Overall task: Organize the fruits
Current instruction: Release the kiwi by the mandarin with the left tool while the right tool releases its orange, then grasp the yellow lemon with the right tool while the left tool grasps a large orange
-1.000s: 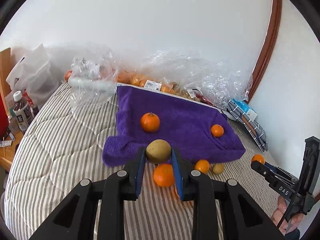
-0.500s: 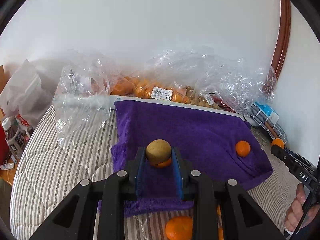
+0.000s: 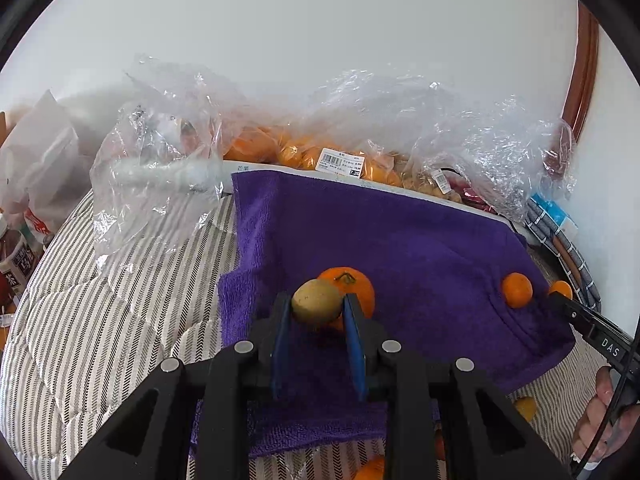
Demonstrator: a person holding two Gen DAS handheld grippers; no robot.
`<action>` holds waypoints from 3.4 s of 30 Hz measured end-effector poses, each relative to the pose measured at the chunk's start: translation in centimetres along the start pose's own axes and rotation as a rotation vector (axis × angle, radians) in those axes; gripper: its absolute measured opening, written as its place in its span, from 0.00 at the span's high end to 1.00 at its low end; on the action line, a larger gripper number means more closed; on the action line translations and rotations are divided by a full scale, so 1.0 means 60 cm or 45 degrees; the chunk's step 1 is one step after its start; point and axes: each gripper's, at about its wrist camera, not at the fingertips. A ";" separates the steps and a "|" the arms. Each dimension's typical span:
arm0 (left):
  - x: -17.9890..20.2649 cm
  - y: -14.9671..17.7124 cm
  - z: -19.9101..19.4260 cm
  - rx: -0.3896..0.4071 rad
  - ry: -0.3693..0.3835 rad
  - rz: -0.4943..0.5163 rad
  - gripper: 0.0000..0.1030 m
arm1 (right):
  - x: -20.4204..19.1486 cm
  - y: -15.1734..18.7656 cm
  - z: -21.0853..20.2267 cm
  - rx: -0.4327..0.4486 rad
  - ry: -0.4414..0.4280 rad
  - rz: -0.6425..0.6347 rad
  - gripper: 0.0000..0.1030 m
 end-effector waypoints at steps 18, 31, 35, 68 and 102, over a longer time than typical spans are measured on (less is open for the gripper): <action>0.011 0.009 0.010 -0.030 -0.056 0.030 0.76 | -0.019 0.016 0.022 -0.059 0.031 -0.069 0.66; 0.010 0.011 0.010 -0.031 -0.056 0.022 0.75 | -0.016 0.018 0.015 -0.027 0.043 -0.049 0.56; 0.008 0.011 0.010 -0.029 -0.048 0.014 0.75 | -0.021 0.019 0.006 0.013 0.047 -0.061 0.48; -0.038 0.027 -0.098 0.083 -0.080 -0.101 0.56 | -0.063 0.092 -0.115 0.005 0.095 -0.064 0.57; 0.030 0.112 -0.058 -0.176 0.278 0.019 0.48 | -0.012 0.137 -0.101 -0.096 0.030 -0.074 0.72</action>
Point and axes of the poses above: each gripper's, at about its wrist camera, not at the fingertips, and z roughly the way its jaws point, x to its right, y to its underside, and after that the axes turned 9 degrees about z, right-handed
